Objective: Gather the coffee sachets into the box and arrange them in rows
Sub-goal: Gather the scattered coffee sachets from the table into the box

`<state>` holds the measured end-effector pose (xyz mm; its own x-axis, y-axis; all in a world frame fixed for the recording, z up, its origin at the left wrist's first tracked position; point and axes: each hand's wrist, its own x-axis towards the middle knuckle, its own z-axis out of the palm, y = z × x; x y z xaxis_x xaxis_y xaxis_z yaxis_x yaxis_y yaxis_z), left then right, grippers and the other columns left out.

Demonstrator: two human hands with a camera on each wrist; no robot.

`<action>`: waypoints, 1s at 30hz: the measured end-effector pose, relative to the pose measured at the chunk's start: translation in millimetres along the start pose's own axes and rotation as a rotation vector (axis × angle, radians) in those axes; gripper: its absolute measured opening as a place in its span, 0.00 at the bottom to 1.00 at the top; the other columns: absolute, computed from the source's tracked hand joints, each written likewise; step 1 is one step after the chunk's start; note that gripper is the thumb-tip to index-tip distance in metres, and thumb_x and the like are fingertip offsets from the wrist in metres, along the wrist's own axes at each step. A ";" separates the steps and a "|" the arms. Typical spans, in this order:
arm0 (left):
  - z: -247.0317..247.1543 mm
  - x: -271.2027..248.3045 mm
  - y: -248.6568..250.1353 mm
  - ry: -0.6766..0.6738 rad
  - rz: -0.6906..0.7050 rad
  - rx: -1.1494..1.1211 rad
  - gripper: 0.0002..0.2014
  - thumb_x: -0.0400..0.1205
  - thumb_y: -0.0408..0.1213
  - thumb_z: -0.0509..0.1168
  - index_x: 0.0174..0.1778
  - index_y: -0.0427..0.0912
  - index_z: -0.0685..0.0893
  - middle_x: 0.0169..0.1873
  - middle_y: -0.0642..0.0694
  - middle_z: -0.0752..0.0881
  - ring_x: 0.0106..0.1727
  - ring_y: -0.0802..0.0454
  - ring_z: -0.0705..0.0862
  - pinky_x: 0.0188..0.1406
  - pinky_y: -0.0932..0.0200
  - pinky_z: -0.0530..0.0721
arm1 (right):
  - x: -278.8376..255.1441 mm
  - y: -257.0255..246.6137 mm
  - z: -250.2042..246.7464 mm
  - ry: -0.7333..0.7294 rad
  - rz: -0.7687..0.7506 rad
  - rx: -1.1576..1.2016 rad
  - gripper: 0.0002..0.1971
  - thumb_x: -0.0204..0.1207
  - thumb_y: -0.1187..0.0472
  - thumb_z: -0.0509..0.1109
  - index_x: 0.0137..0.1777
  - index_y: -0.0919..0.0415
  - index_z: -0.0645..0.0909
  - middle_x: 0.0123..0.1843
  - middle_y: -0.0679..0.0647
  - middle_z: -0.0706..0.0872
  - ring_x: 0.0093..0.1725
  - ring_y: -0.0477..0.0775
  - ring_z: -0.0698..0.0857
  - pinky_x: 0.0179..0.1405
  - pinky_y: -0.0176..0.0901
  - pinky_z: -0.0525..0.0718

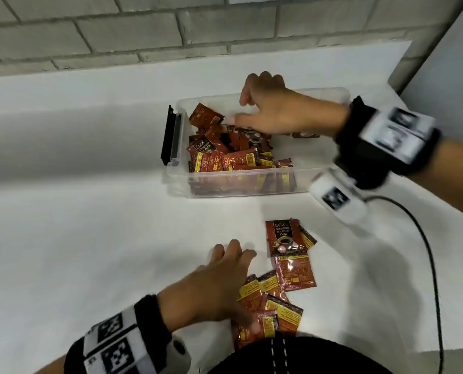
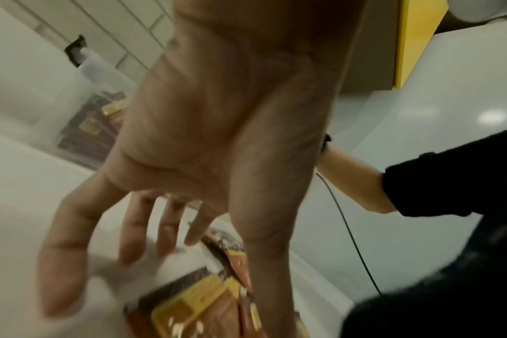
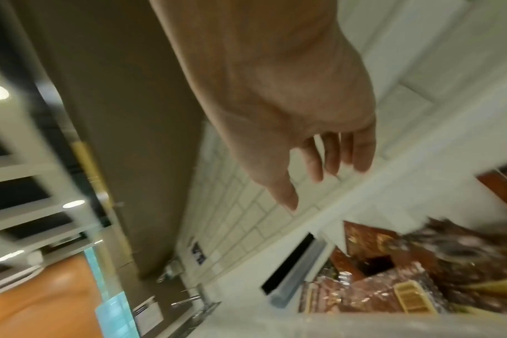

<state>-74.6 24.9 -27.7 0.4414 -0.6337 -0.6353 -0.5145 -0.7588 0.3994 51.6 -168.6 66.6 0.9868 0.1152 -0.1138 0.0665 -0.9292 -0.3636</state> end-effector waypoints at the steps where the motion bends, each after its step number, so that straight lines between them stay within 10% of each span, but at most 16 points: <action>1: 5.3 0.1 -0.8 0.022 0.012 -0.011 0.54 0.66 0.59 0.76 0.80 0.52 0.50 0.69 0.54 0.58 0.70 0.53 0.58 0.64 0.48 0.76 | -22.3 -1.0 -0.6 -0.029 -0.118 -0.009 0.20 0.77 0.42 0.65 0.59 0.57 0.73 0.57 0.52 0.76 0.56 0.52 0.76 0.46 0.41 0.74; 5: 18.9 4.7 4.3 0.086 0.046 0.029 0.52 0.66 0.63 0.73 0.80 0.57 0.49 0.69 0.54 0.58 0.71 0.52 0.57 0.68 0.45 0.69 | -106.4 17.3 46.3 -0.493 -0.136 -0.040 0.22 0.77 0.36 0.57 0.58 0.52 0.77 0.53 0.46 0.81 0.51 0.48 0.80 0.49 0.42 0.81; 9: 28.4 9.2 16.2 0.136 -0.011 0.041 0.41 0.74 0.66 0.64 0.78 0.58 0.52 0.73 0.54 0.59 0.74 0.51 0.57 0.69 0.39 0.65 | -145.3 47.8 115.8 -0.372 0.164 -0.134 0.37 0.78 0.32 0.48 0.82 0.50 0.50 0.81 0.51 0.60 0.77 0.55 0.58 0.74 0.55 0.63; 15: 35.0 -0.3 21.4 0.033 -0.010 -0.178 0.30 0.78 0.45 0.67 0.72 0.51 0.60 0.67 0.54 0.66 0.65 0.54 0.63 0.58 0.54 0.75 | -183.3 41.5 143.7 -0.339 0.171 0.159 0.46 0.79 0.43 0.64 0.83 0.51 0.33 0.76 0.49 0.57 0.75 0.50 0.55 0.76 0.47 0.60; 18: 36.2 -2.8 19.7 -0.013 0.011 -0.230 0.24 0.79 0.44 0.67 0.68 0.49 0.65 0.61 0.52 0.70 0.56 0.57 0.68 0.47 0.63 0.70 | -193.3 42.7 139.4 -0.452 0.232 0.421 0.47 0.75 0.48 0.72 0.83 0.51 0.41 0.74 0.51 0.61 0.74 0.48 0.63 0.74 0.41 0.69; 23: 36.1 -4.6 17.9 0.025 0.018 -0.250 0.15 0.79 0.45 0.68 0.58 0.49 0.73 0.50 0.54 0.72 0.48 0.58 0.72 0.38 0.66 0.68 | -209.5 38.4 139.3 -0.442 0.313 0.688 0.15 0.82 0.44 0.56 0.67 0.45 0.66 0.64 0.47 0.76 0.62 0.40 0.79 0.62 0.40 0.81; 26: 37.1 -5.1 16.0 0.076 0.018 -0.303 0.12 0.77 0.45 0.70 0.48 0.54 0.72 0.40 0.58 0.76 0.39 0.61 0.75 0.32 0.66 0.69 | -217.3 32.3 136.4 -0.488 0.266 0.740 0.23 0.74 0.35 0.56 0.66 0.42 0.66 0.63 0.44 0.78 0.61 0.39 0.80 0.63 0.41 0.82; 30: 38.5 -3.0 12.9 0.092 -0.010 -0.363 0.13 0.75 0.47 0.72 0.49 0.54 0.75 0.42 0.58 0.79 0.39 0.63 0.76 0.32 0.67 0.70 | -222.8 34.6 130.6 -0.571 0.203 0.815 0.24 0.74 0.47 0.73 0.64 0.40 0.65 0.60 0.41 0.83 0.60 0.39 0.84 0.64 0.40 0.81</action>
<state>-110.9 22.8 -46.1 0.5178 -0.6240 -0.5852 -0.2226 -0.7588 0.6121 -185.3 -180.6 -41.4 0.7360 0.3306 -0.5908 -0.4259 -0.4522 -0.7837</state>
